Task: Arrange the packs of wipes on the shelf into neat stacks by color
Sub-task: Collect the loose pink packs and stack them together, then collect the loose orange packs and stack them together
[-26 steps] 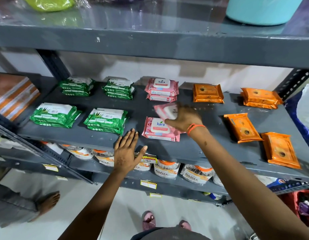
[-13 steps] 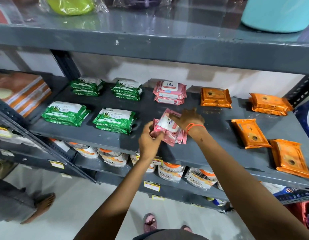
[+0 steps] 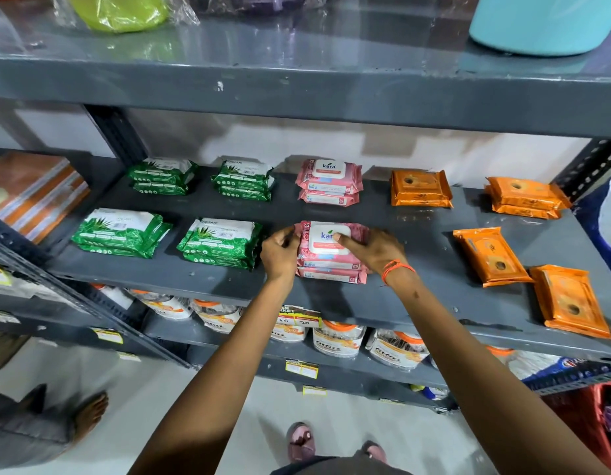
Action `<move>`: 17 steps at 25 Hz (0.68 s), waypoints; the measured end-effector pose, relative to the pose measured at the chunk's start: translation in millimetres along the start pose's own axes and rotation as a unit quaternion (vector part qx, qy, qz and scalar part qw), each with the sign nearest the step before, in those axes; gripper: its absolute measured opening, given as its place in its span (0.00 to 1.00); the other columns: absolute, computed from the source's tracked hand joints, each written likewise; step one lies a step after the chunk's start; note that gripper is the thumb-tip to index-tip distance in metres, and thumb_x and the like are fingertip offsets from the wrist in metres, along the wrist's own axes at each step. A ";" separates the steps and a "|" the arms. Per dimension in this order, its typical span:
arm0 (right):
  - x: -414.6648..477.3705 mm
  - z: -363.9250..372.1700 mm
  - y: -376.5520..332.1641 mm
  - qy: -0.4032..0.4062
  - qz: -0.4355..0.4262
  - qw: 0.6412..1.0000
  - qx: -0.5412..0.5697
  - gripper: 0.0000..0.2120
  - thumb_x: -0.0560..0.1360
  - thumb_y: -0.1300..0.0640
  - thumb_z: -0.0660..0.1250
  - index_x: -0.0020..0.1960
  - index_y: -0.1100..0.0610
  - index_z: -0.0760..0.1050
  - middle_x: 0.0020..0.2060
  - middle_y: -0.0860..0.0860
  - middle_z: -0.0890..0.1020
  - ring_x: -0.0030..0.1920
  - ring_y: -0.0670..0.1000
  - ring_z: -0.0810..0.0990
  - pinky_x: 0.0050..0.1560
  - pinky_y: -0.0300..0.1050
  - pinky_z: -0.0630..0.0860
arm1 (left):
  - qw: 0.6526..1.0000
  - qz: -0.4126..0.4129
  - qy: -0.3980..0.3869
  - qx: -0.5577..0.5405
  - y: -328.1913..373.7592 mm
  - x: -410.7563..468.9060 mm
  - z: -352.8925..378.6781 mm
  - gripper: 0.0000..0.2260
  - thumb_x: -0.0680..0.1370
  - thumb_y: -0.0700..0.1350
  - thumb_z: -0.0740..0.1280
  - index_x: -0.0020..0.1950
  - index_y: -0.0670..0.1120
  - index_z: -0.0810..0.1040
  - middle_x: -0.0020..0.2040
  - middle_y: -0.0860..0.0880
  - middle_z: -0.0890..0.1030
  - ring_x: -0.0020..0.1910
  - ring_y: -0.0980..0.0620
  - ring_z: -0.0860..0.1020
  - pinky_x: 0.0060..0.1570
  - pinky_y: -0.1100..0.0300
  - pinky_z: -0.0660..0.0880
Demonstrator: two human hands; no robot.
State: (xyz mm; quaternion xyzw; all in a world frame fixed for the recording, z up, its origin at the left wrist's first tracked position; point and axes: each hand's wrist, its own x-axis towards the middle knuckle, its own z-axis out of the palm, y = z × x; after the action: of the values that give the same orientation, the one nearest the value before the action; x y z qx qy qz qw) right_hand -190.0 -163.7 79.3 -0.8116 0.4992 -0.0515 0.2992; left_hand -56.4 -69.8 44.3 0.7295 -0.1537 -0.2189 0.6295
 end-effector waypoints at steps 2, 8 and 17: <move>-0.6 -0.6 0.8 -0.003 0.004 1.000 -0.011 0.35 0.70 0.29 0.58 0.63 0.55 0.74 0.64 0.58 0.79 0.65 0.62 0.74 0.65 0.55 0.74 | 1.000 0.006 0.002 0.003 -1.6 -0.2 1.1 0.10 0.76 0.38 0.67 0.55 0.36 0.80 0.54 0.38 0.82 0.48 0.48 0.80 0.54 0.52 0.77; 2.3 11.1 -1.8 -0.027 0.064 0.979 0.194 0.29 0.78 0.40 0.54 0.71 0.59 0.63 0.67 0.58 0.74 0.65 0.62 0.74 0.65 0.53 0.73 | 0.998 -0.041 -0.023 0.035 -3.5 -4.6 2.9 0.13 0.75 0.56 0.66 0.45 0.48 0.81 0.44 0.43 0.84 0.43 0.46 0.81 0.45 0.54 0.76; 1.6 21.2 2.1 0.009 0.096 0.956 0.277 0.33 0.76 0.35 0.53 0.71 0.57 0.63 0.68 0.61 0.72 0.65 0.65 0.73 0.68 0.61 0.70 | 0.992 0.032 0.005 0.120 -2.9 -5.7 2.3 0.16 0.77 0.52 0.64 0.57 0.43 0.79 0.52 0.39 0.83 0.51 0.40 0.80 0.47 0.56 0.73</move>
State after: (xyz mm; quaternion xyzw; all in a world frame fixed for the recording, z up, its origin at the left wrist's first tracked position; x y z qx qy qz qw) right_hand -182.8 -156.5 60.5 -0.6446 0.5438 -0.1656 0.5112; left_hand -62.5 -68.5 41.9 0.7957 -0.1988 -0.1747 0.5448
